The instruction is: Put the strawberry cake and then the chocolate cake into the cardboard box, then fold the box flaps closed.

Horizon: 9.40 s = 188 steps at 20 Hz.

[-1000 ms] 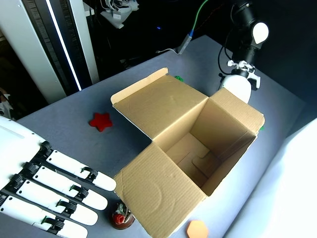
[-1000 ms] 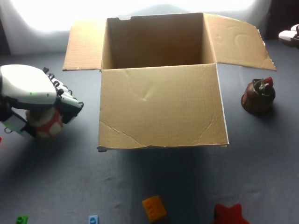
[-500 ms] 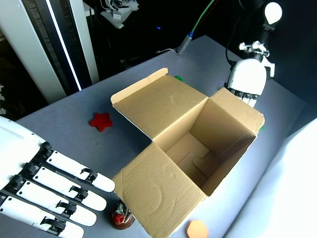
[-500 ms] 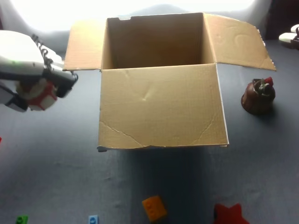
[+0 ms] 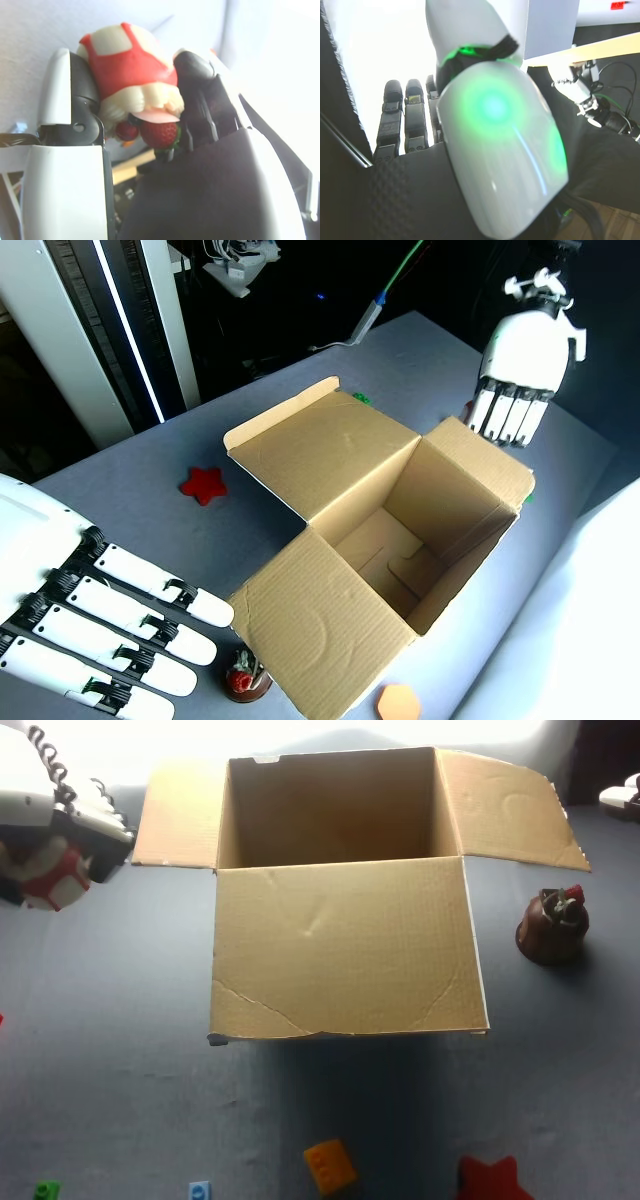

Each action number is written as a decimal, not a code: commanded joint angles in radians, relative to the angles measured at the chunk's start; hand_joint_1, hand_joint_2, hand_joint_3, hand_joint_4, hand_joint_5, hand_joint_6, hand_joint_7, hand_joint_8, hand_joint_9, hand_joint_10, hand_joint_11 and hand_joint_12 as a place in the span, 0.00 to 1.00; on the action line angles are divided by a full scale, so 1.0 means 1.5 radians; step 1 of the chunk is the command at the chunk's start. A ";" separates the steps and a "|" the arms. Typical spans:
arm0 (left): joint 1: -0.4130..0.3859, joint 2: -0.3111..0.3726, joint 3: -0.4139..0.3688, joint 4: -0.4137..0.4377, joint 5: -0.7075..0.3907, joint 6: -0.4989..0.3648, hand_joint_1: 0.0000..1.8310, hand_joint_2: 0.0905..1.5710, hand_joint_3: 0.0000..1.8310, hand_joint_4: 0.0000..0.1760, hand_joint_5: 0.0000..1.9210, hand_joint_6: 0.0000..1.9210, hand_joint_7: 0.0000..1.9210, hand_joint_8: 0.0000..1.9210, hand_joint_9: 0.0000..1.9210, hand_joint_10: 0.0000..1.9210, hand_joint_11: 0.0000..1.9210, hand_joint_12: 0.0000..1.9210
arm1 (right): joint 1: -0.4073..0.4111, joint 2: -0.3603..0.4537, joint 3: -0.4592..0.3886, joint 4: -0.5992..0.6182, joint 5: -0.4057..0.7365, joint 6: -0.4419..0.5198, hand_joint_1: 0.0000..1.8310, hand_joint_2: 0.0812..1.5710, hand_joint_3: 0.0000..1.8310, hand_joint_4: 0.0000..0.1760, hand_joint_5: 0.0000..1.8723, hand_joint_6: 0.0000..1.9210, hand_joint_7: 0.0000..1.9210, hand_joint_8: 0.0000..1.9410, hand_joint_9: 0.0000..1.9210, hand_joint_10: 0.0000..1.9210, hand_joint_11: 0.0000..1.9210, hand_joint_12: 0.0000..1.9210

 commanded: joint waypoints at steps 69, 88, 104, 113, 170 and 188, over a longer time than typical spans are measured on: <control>-0.198 -0.318 0.093 0.193 -0.058 -0.057 0.23 0.65 0.00 0.35 0.09 0.00 0.12 0.00 0.21 0.02 0.00 0.61 | -0.021 -0.115 0.160 0.293 -0.033 0.044 0.64 0.69 0.01 0.15 0.00 0.00 0.02 0.00 0.01 0.00 0.00 0.00; -0.256 -0.152 0.051 0.220 -0.082 -0.089 0.09 0.71 0.01 0.27 0.11 0.00 0.15 0.00 0.21 0.00 0.00 0.56 | -0.036 -0.346 0.340 0.344 0.014 0.043 0.61 0.67 0.00 0.14 0.03 0.00 0.02 0.00 0.02 0.00 0.00 0.11; -0.220 0.046 -0.032 0.231 -0.079 -0.130 0.06 0.73 0.00 0.28 0.11 0.00 0.14 0.00 0.19 0.00 0.00 0.54 | -0.052 -0.365 0.365 0.343 0.026 0.027 0.63 0.66 0.00 0.14 0.02 0.00 0.02 0.00 0.02 0.00 0.01 0.01; -0.092 0.126 -0.096 0.129 -0.058 -0.127 0.08 0.73 0.00 0.29 0.12 0.00 0.15 0.00 0.20 0.00 0.00 0.57 | -0.054 -0.366 0.367 0.343 0.026 0.027 0.65 0.65 0.00 0.15 0.05 0.01 0.05 0.01 0.04 0.01 0.02 0.01; 0.120 0.106 -0.125 -0.161 0.063 0.028 0.08 0.73 0.00 0.32 0.12 0.00 0.15 0.00 0.20 0.00 0.00 0.59 | 0.141 -0.441 0.295 -0.104 0.242 0.140 0.74 0.73 0.00 0.00 0.48 0.54 0.50 0.57 0.37 0.77 0.11 1.00; 0.120 0.093 -0.132 -0.193 0.074 0.034 0.08 0.73 0.00 0.27 0.12 0.00 0.15 0.00 0.19 0.00 0.00 0.57 | 0.150 -0.347 0.247 -0.094 0.209 0.166 0.34 0.65 0.00 0.00 0.03 0.00 0.07 0.00 0.07 0.03 0.00 0.42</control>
